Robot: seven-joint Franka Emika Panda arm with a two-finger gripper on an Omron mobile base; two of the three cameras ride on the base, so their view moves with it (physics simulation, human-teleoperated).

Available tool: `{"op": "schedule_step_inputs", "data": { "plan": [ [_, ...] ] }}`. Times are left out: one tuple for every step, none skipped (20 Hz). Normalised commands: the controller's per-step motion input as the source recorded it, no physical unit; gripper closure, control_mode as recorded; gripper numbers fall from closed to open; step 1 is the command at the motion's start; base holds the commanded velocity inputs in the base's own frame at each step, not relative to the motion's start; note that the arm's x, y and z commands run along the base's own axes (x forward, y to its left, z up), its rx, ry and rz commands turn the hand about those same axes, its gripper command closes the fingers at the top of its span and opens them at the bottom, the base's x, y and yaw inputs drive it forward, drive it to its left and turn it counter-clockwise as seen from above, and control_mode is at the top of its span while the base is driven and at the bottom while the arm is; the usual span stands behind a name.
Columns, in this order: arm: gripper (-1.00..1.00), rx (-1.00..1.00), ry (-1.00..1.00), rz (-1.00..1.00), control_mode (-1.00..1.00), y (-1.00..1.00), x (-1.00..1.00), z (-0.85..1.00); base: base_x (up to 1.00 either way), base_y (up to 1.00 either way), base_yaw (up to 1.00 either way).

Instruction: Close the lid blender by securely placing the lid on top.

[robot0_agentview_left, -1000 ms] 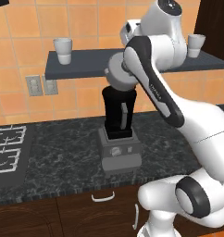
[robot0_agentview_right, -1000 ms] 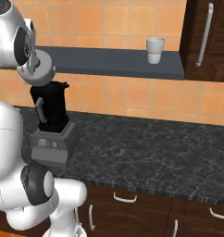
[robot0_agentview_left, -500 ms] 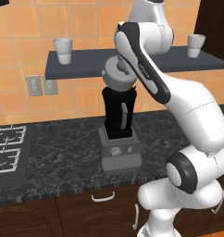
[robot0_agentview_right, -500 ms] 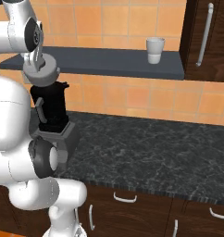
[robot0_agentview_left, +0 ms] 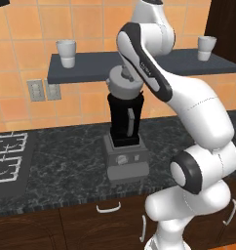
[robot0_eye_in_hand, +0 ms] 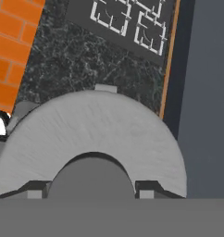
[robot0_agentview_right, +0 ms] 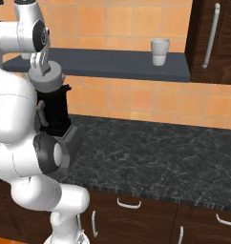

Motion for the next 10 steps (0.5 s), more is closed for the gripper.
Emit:
{"op": "schedule_step_inputs", "data": {
  "plan": [
    [1.00,0.00,0.04,0.00,-1.00,0.00,0.29,0.00,0.00,0.00,0.00],
    [1.00,0.00,0.03,0.00,-1.00,0.00,0.28,0.00,0.00,0.00,0.00],
    [1.00,0.00,0.05,0.00,-1.00,0.00,0.29,0.00,0.00,0.00,0.00],
    [1.00,0.00,0.07,0.00,-1.00,0.00,0.24,0.00,0.00,0.00,0.00],
    [1.00,0.00,0.07,0.00,-1.00,0.00,0.21,0.00,0.00,0.00,0.00],
    [1.00,0.00,0.08,0.00,-1.00,0.00,0.17,0.00,0.00,0.00,0.00],
    [1.00,0.00,0.07,0.00,-1.00,0.00,0.17,0.00,0.00,0.00,0.00],
    [1.00,0.00,0.05,0.00,-1.00,0.00,0.15,0.00,0.00,0.00,0.00],
    [1.00,0.00,0.03,0.00,-1.00,0.00,0.12,0.00,0.00,0.00,0.00],
    [1.00,0.00,0.03,0.00,-1.00,0.00,0.13,0.00,0.00,0.00,0.00]
  ]
}}
